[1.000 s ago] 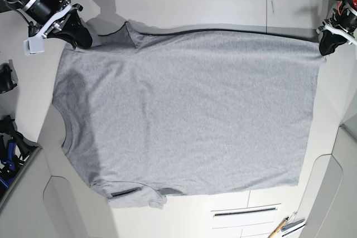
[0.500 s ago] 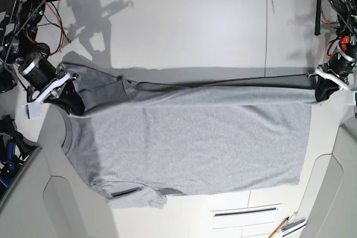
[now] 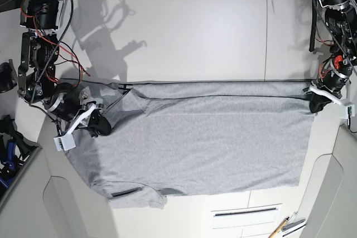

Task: Fold the T-shirt properly
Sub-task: 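Lift the shoulder edge with both grippers and fold it over the body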

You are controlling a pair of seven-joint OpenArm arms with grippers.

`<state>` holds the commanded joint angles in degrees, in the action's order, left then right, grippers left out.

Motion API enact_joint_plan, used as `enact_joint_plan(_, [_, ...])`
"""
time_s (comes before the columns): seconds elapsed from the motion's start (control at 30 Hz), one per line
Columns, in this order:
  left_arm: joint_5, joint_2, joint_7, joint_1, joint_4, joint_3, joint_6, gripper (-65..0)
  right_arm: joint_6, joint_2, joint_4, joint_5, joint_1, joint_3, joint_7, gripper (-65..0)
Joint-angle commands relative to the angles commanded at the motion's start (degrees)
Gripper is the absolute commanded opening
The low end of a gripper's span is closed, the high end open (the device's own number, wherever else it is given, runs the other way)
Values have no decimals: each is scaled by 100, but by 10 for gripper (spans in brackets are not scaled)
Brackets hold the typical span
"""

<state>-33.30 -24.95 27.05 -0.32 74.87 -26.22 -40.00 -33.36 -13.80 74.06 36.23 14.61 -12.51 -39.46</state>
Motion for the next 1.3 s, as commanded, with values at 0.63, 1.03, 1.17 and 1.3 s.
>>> enact_joint_plan(0.63, [-1921, -109, 1934, 76, 4, -1176, 0, -253, 79, -116, 341, 197, -597, -2444, -756, -299])
enact_joint_plan(1.03, [-1200, 52, 1207, 457, -2, -501, 104, -181, 127, -317, 164, 280, -1353, -2448, -278, -199])
enact_joint_plan(1.17, [-962, 57, 999, 424, -33, -413, 209, -181, 164, -317, -164, 415, -1349, -2413, -273, -199])
enact_joint_plan(1.3, [-754, 118, 870, 289, -448, -411, 329, -181, 162, -249, -535, 511, -1340, -2149, -72, -201])
